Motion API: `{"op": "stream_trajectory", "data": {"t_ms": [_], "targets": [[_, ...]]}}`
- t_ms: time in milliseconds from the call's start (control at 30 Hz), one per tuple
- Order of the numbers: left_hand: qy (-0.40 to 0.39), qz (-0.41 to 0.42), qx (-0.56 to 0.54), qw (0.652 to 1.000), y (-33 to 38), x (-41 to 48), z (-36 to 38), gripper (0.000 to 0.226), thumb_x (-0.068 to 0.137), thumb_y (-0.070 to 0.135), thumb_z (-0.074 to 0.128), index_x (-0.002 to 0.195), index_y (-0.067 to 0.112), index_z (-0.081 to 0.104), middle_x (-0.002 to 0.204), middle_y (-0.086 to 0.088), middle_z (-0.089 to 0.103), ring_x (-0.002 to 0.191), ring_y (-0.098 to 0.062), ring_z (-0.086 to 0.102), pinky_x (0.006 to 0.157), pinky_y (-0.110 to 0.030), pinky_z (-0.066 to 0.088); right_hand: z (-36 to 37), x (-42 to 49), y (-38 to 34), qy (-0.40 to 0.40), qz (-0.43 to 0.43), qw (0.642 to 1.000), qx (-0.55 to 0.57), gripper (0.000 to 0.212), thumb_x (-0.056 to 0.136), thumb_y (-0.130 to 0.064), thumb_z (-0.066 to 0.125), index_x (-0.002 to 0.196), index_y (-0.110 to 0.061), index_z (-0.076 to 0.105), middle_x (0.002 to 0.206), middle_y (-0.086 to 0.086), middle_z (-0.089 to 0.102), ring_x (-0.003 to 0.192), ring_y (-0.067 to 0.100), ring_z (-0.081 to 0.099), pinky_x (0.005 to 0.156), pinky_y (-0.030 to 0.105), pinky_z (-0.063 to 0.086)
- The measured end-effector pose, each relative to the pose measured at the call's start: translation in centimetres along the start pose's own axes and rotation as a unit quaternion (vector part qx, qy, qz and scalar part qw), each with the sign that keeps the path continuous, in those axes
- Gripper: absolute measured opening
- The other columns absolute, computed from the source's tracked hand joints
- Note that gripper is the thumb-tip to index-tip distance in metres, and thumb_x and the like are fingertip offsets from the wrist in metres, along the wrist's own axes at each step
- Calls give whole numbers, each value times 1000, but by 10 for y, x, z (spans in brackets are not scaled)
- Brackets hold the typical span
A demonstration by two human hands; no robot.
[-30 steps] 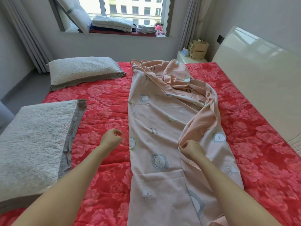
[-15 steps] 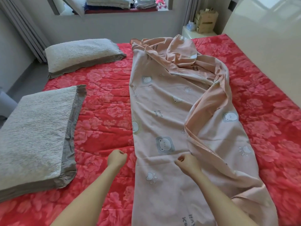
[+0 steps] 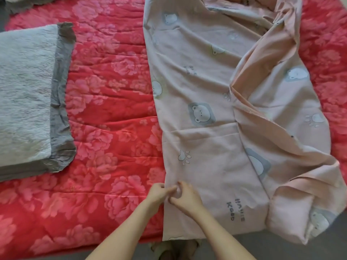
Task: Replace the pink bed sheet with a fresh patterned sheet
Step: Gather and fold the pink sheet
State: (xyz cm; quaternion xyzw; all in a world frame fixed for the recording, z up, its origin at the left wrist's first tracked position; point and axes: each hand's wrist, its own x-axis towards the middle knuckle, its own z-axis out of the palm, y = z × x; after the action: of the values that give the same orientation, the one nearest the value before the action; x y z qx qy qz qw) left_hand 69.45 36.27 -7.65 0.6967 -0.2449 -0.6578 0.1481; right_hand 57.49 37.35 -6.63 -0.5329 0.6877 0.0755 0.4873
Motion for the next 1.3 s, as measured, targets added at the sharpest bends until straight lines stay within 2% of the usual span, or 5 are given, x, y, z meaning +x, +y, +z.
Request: {"op": "stream_trajectory", "data": {"t_ms": [467, 700, 833, 1033, 1300], "targets": [[89, 99, -55, 990, 75, -130, -117, 30, 84, 0, 64, 62, 7, 45, 36, 3, 41, 30, -8, 37, 30, -12, 24, -22, -130, -166, 118, -283, 941, -141, 23, 85, -15, 51, 101, -6, 67, 103, 18, 66, 100, 37, 58, 71, 37, 37], [171, 68, 18, 983, 52, -234, -286, 18, 80, 0, 68, 79, -10, 54, 51, -9, 47, 32, -11, 36, 35, -9, 27, 33, -207, -272, -1, -395, 917, -54, 21, 86, -17, 58, 97, -1, 67, 101, 22, 67, 100, 39, 59, 79, 38, 45], [282, 45, 86, 955, 42, -273, -346, 24, 77, 3, 74, 71, -11, 55, 57, -10, 46, 47, -17, 36, 32, -12, 26, 36, -199, -262, -16, -328, 944, -43, 41, 88, -22, 57, 127, -7, 57, 128, 12, 60, 121, 28, 51, 101, 34, 40], [336, 79, 120, 931, 56, -274, -360, 35, 78, 7, 74, 53, 6, 50, 51, -7, 44, 51, -21, 38, 48, -27, 24, -41, -139, -196, 120, -103, 987, -8, 27, 85, -31, 58, 97, -7, 59, 96, 8, 62, 100, 27, 56, 70, 27, 39], [389, 176, 25, 904, 51, -230, -355, 26, 88, 16, 65, 74, -6, 58, 68, -11, 50, 68, -19, 43, 57, -32, 25, -90, -59, -132, 126, 52, 991, 6, 61, 84, -39, 62, 130, -5, 43, 124, 14, 58, 112, 33, 55, 89, 36, 47]]}}
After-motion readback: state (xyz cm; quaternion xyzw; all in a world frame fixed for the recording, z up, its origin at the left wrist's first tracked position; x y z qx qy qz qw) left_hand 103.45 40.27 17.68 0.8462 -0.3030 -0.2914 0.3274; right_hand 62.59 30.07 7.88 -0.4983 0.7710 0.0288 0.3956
